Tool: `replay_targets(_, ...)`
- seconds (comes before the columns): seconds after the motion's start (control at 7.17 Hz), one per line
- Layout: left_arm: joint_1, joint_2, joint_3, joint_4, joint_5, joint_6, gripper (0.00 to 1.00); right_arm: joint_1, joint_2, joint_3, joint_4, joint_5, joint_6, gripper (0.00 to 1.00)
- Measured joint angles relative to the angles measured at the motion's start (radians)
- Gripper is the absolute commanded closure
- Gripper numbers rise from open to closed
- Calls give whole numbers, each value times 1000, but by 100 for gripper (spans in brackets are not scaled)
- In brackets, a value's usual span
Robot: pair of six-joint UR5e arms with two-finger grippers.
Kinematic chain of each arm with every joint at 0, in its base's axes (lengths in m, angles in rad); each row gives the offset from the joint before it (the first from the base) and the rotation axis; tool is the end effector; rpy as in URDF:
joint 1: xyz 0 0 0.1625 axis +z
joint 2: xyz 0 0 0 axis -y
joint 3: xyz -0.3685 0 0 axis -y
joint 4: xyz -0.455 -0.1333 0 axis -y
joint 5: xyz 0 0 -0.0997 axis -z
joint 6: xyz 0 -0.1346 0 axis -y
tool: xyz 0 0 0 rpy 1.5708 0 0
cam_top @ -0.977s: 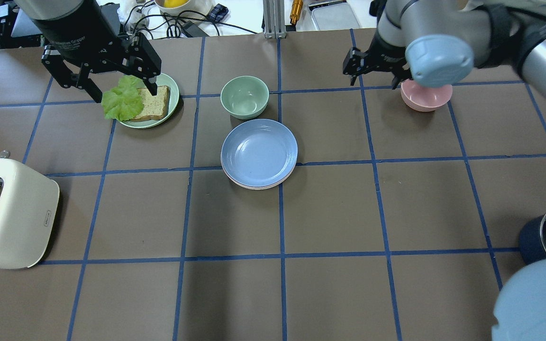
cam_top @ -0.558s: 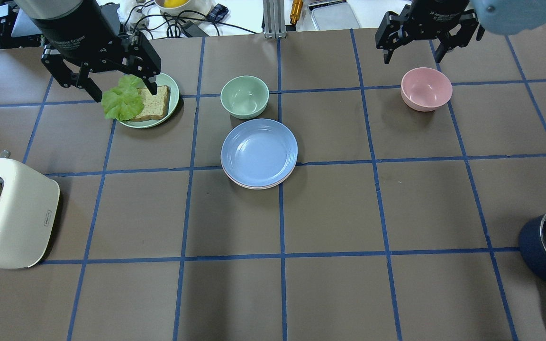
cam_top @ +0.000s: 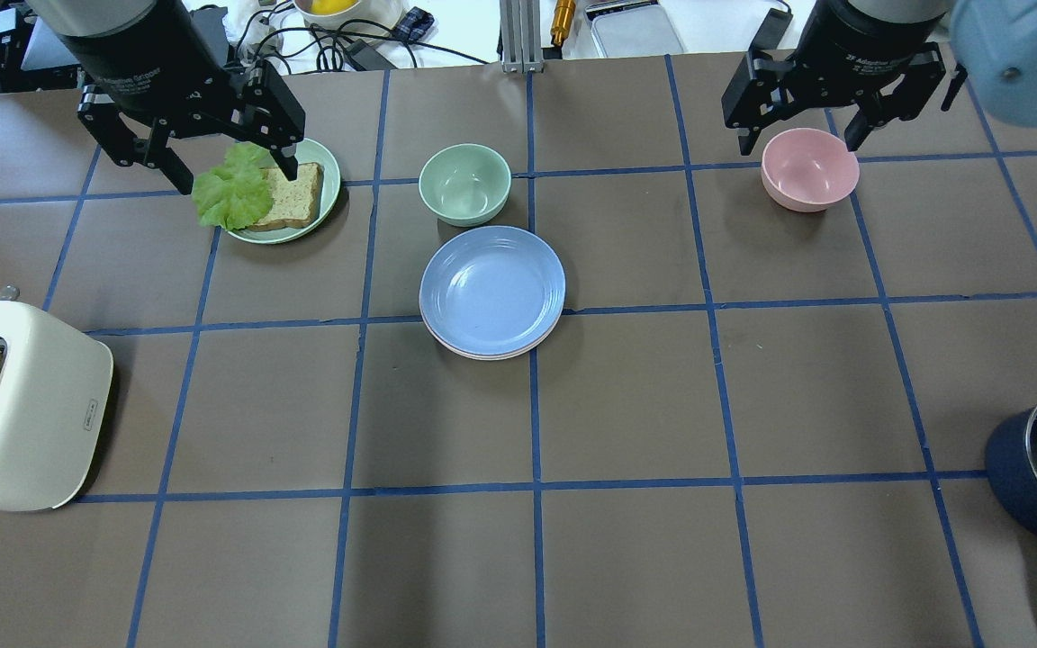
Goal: Stack three plates with pink and blue
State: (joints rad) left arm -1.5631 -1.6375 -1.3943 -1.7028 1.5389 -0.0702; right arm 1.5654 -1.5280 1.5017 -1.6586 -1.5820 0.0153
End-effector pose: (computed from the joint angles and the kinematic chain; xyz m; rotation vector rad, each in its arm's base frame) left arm -0.1332 -0.5746 0.4433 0.1217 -3.1078 -0.0361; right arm 0.1286 -0.5857 0.4203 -0.0333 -3.1257 0.1786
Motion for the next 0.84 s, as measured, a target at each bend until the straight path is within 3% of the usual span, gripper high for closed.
replay_targets(0.84, 0, -1, 0, 16, 2, 86, 0, 5, -6, 7, 2, 0, 0, 0)
